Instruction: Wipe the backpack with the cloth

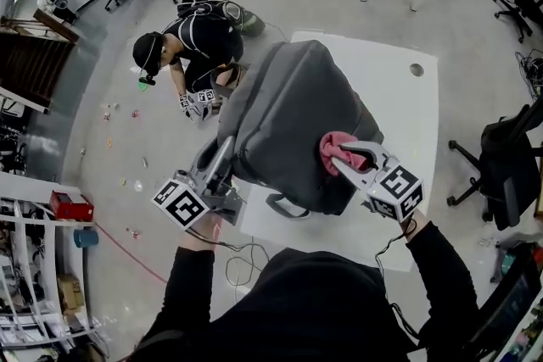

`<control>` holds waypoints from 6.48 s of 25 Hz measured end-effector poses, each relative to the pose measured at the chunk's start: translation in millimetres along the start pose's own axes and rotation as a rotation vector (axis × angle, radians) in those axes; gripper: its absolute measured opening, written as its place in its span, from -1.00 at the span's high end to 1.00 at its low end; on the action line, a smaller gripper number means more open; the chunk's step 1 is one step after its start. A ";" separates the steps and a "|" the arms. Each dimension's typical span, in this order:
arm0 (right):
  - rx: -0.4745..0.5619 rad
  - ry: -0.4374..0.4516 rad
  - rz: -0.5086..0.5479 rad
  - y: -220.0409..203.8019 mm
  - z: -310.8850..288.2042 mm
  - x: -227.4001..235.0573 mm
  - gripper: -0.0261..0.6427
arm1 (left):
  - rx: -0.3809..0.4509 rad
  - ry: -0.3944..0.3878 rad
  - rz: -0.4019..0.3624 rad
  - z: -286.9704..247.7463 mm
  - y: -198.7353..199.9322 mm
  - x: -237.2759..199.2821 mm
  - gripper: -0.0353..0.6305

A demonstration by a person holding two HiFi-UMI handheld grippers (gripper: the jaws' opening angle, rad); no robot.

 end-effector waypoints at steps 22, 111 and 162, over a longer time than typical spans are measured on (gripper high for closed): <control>0.058 -0.442 -0.146 -20.2 47.3 138.3 0.65 | 0.006 -0.008 0.003 3.5 3.2 18.0 0.47; 0.021 -0.483 -0.703 -201.5 37.7 -148.7 0.65 | -0.120 -0.414 -0.315 -13.4 -60.0 124.4 0.48; -0.159 -0.807 0.074 -155.1 -29.7 -235.4 0.67 | -0.251 -0.191 -0.217 257.9 -56.3 12.4 0.44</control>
Point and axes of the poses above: the fingertips, and each gripper's own axes: z backward along the fingers, x to its right, y out of its top, the point moved 7 cm from there along z, backward along the fingers, and after that the axes turned 2 degrees about -y, right-handed, at the moved point
